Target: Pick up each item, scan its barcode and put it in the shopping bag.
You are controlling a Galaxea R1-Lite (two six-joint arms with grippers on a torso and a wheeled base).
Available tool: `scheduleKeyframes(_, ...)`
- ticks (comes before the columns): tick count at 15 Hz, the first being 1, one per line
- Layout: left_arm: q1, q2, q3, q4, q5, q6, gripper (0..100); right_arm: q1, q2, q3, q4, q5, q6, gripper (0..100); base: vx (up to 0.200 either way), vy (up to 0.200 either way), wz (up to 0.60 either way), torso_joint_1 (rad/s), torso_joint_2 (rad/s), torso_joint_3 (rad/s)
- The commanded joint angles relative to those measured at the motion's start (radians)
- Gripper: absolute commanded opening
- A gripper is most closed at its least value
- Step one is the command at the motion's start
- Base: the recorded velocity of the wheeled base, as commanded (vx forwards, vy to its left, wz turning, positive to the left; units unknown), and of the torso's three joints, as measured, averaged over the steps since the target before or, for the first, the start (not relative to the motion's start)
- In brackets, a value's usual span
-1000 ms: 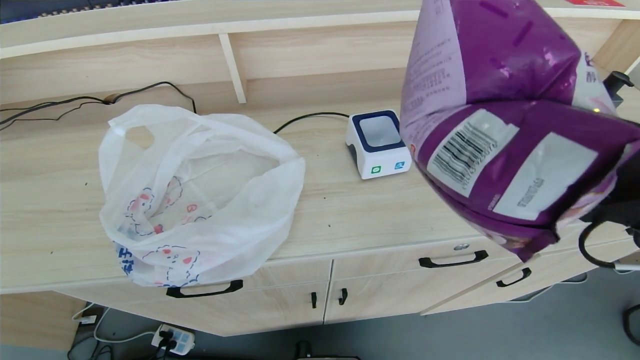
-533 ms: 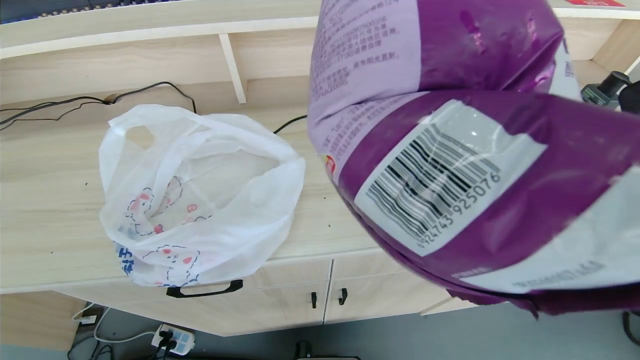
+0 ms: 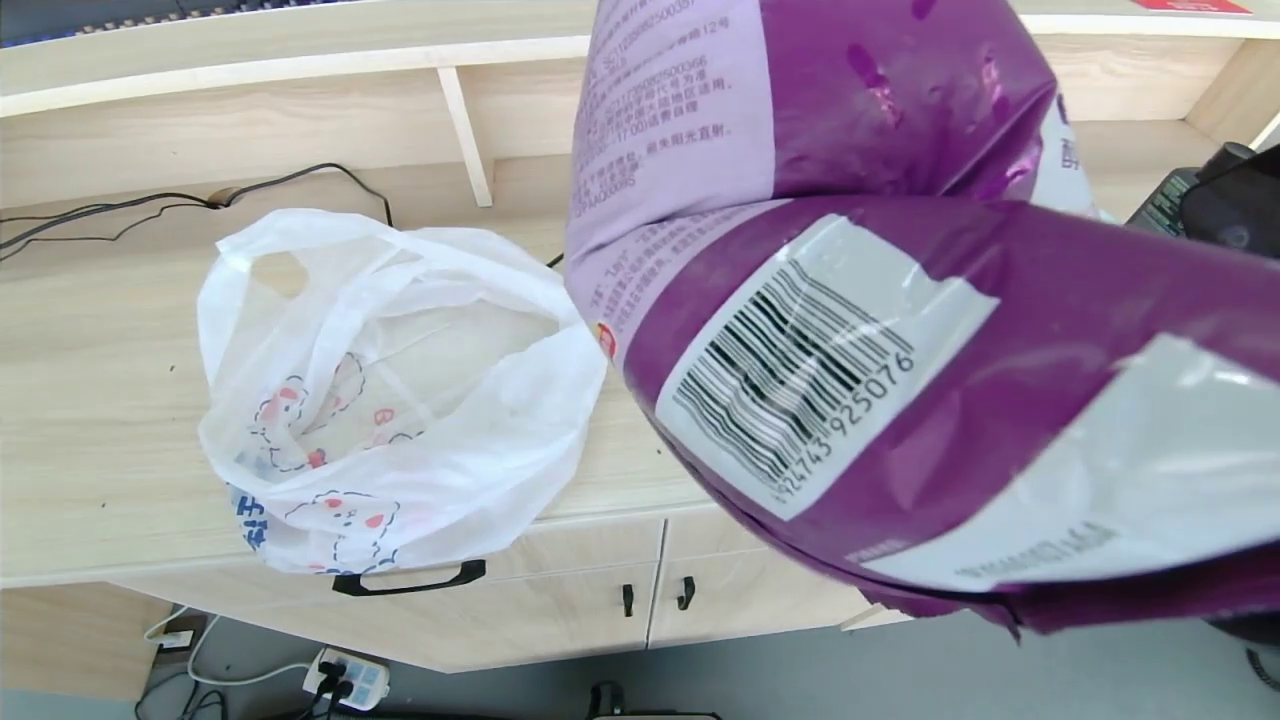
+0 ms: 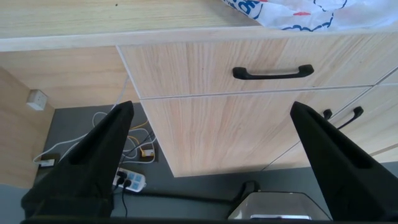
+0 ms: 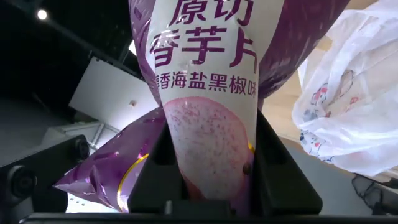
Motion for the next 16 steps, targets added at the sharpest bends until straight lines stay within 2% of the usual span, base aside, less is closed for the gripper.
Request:
scheduleKeyframes(1,-0.002,0.0,0.0,0.0,0.0,0.0,100,-0.085,0.018,0.002,0.007,-0.001,-0.02,0,0.0,0.0,0.0,0.0,0.0,0.0)
scheduleKeyframes(2,0.0,0.0,0.0,0.0,0.0,0.0,100,-0.166,0.019,-0.003,0.034,0.003,-0.094,0,0.0,0.0,0.0,0.0,0.0,0.0)
scheduleKeyframes(3,0.0,0.0,0.0,0.0,0.0,0.0,100,-0.292,0.008,-0.029,0.127,0.002,-0.258,0,0.0,0.0,0.0,0.0,0.0,0.0)
scheduleKeyframes(6,0.0,0.0,0.0,0.0,0.0,0.0,100,-0.549,-0.027,-0.099,0.336,-0.003,-0.648,0,0.0,0.0,0.0,0.0,0.0,0.0)
scheduleKeyframes(9,0.0,0.0,0.0,0.0,0.0,0.0,100,-0.542,0.053,-0.254,0.442,-0.003,-0.909,0,0.0,0.0,0.0,0.0,0.0,0.0)
scheduleKeyframes(10,-0.002,0.0,0.0,0.001,0.0,0.0,100,-0.526,0.113,-0.346,0.468,-0.001,-0.999,0,0.0,0.0,0.0,0.0,0.0,0.0)
scheduleKeyframes(12,-0.002,0.0,0.0,0.001,0.0,0.002,100,-0.471,0.199,-0.447,0.469,-0.004,-1.087,0,0.0,0.0,0.0,0.0,0.0,0.0)
scheduleKeyframes(16,0.0,0.0,0.0,0.0,0.0,0.0,100,-0.444,0.272,-0.447,0.466,-0.032,-1.171,0,0.0,0.0,0.0,0.0,0.0,0.0)
